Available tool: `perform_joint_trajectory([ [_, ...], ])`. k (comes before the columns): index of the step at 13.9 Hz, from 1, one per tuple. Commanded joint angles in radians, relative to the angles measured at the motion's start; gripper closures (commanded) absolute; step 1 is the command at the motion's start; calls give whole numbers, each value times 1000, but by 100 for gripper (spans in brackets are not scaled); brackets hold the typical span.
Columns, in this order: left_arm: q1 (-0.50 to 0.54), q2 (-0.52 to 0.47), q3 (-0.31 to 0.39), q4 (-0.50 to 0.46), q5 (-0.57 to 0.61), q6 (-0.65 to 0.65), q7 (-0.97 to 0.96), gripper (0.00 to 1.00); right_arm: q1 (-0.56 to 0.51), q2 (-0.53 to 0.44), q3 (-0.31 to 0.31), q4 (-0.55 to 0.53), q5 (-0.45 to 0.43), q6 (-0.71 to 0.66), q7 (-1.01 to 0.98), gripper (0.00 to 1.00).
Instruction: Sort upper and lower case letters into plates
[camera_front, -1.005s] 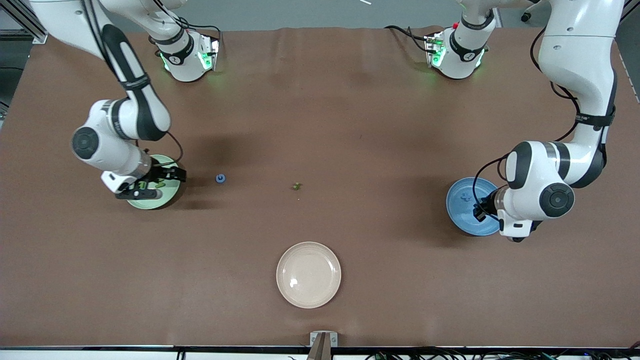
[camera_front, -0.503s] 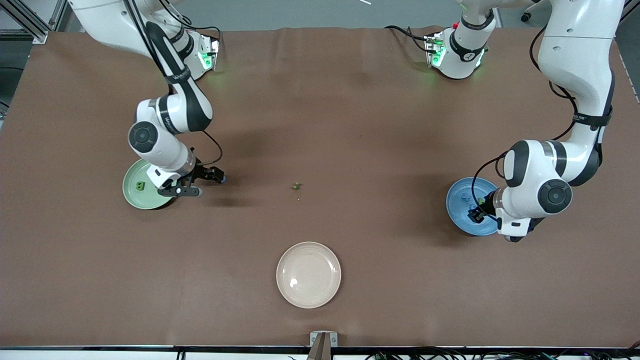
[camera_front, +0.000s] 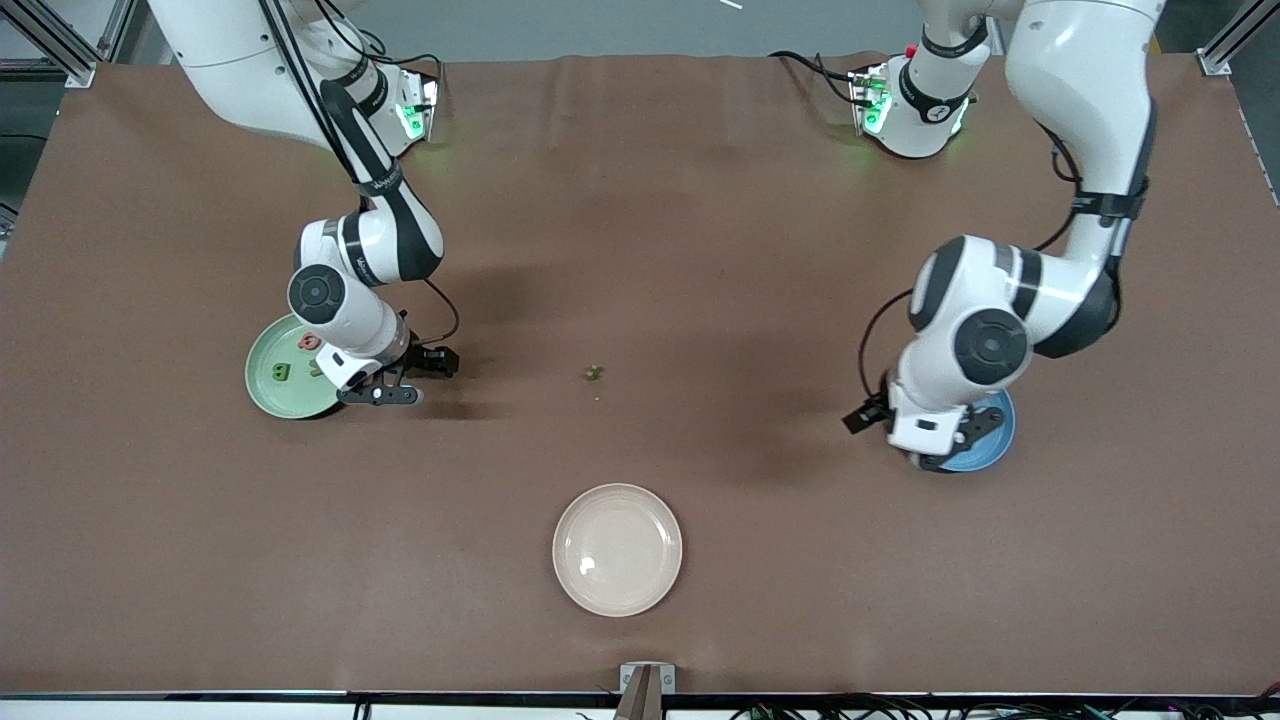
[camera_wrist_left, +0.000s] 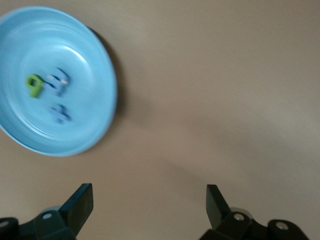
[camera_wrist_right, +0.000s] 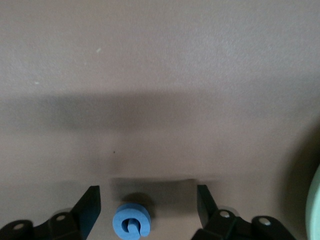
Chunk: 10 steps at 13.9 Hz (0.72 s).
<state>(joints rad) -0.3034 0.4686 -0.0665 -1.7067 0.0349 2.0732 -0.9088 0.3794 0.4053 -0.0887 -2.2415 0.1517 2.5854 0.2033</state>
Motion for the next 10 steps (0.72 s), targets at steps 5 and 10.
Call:
perform_joint_trajectory([
  [5, -203, 192, 7, 258, -30, -13, -266, 10, 26, -2, -6, -7, 19, -47, 11, 29],
  [10, -305, 291, 7, 317, -58, 148, -453, 17, 32, -2, -8, -7, 17, -45, 16, 37],
])
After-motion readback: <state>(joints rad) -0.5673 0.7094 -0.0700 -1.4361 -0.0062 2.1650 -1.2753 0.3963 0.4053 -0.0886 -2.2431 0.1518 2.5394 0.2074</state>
